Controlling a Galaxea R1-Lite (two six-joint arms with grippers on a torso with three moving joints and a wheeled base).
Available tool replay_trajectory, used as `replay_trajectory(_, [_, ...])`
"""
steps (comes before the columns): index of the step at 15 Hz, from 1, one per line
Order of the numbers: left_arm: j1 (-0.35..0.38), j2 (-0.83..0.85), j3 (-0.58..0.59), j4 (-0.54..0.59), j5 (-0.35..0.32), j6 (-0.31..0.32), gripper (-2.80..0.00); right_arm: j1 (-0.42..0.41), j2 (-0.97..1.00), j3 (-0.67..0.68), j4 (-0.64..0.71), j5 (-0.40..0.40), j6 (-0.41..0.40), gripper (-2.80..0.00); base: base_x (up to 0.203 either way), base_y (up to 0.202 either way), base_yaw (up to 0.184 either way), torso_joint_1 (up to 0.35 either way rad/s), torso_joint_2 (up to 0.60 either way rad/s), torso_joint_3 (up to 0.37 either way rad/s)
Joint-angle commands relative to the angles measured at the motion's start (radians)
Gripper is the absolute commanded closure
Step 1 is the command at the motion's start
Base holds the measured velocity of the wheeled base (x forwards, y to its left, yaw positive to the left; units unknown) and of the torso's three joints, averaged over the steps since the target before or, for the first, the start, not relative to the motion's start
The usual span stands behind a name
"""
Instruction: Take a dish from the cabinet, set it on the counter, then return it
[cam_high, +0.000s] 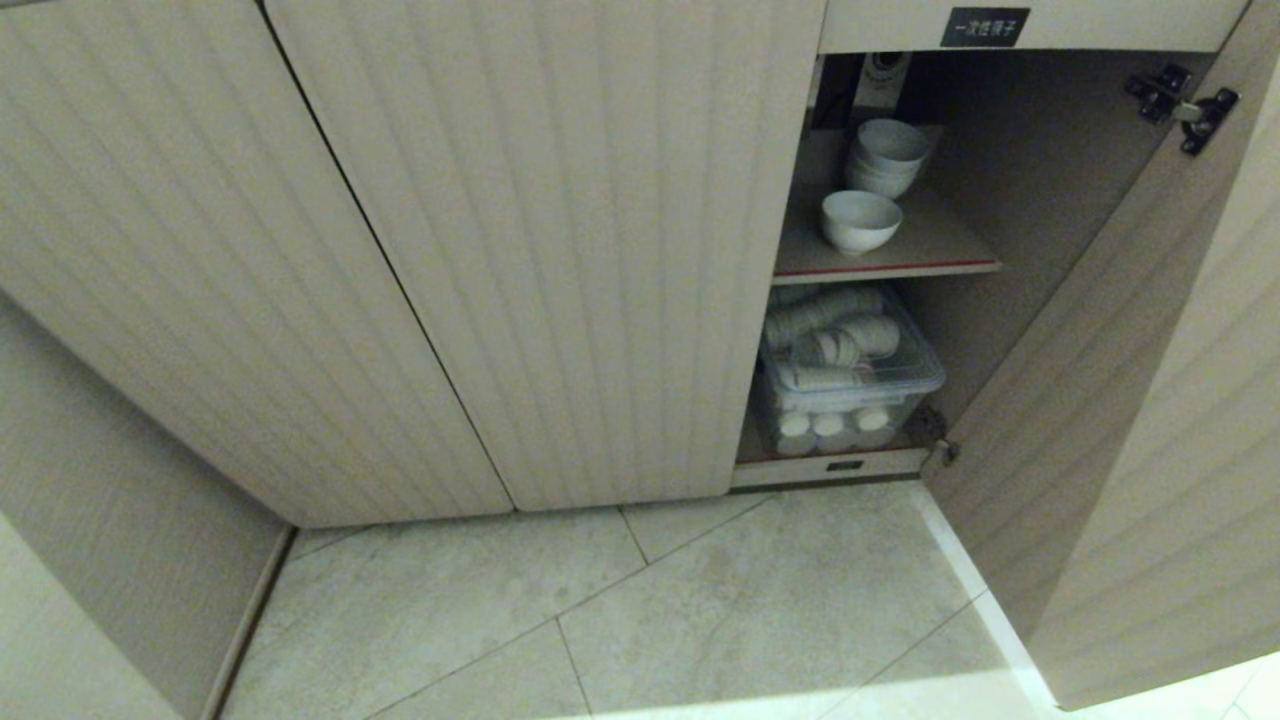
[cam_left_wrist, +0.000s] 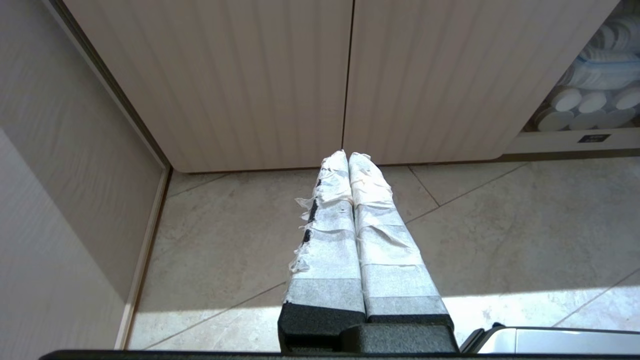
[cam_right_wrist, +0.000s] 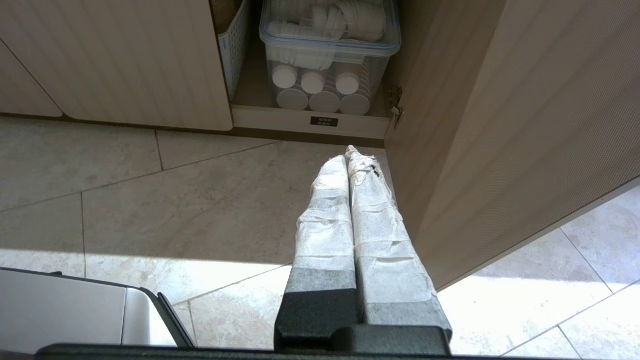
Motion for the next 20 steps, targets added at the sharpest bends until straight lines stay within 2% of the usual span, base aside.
replay_trajectory(1, [0.0,0.0,0.0,-0.001,0.001,-0.002,0.0,0.0,0.001,0.0,0.0,0.0,-0.001,0.0,0.0,0.0,0.0,0.0,0.0,0.0])
replay_trajectory(20, [0.0,0.0,0.0,-0.001,-0.004,0.004,0.0,0.004,0.001,-0.001,0.0,0.002,-0.001,0.0,0.0,-0.004,-0.001,0.0,0.0,0.0])
